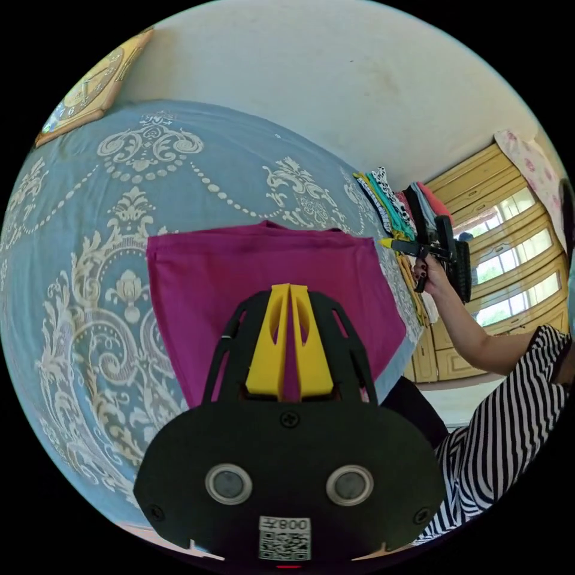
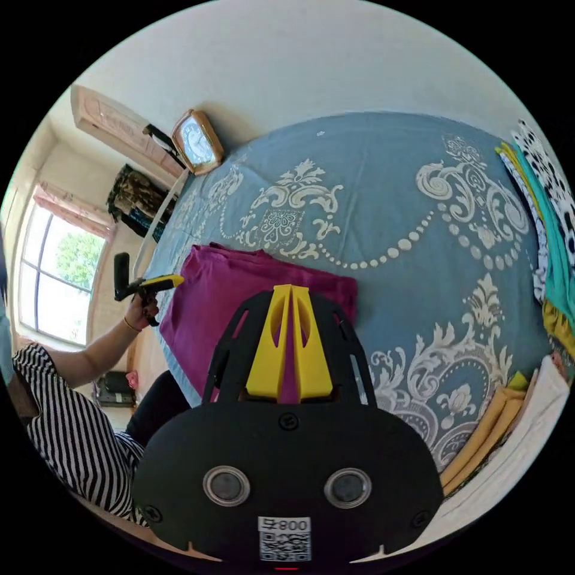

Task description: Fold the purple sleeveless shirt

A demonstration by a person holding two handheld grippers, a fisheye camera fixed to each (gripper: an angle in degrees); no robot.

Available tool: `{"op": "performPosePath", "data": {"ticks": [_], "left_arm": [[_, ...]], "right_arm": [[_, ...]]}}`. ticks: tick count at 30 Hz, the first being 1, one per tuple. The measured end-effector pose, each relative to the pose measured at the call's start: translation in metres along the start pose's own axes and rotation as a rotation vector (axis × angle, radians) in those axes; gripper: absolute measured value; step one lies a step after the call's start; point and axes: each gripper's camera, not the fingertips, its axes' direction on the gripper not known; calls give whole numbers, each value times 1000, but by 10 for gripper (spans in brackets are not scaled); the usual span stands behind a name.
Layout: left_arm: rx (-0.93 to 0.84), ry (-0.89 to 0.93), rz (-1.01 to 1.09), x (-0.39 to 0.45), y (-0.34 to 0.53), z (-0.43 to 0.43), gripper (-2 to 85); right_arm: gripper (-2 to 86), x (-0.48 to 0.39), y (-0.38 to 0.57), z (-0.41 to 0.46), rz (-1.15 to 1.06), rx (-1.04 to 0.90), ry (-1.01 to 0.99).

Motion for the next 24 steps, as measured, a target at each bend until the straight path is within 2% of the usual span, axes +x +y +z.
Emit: {"op": "performPosePath", "data": {"ticks": [3, 8, 13, 18, 24], "left_arm": [[-8, 23, -62, -2, 45, -19, 5], [-21, -65, -220, -20, 99, -40, 4], [-5, -48, -333, -40, 118, -54, 5], [70, -71, -305, -26, 130, -85, 15], [157, -19, -509, -53, 185, -95, 58]], "right_arm": [[1, 13, 53, -27, 62, 2, -75], [2, 18, 142, -37, 183, -66, -136], [4, 20, 176, -25, 227, -154, -64], [14, 20, 189, -65, 254, -71, -14], [55, 31, 228, -80, 349, -78, -53]]}}
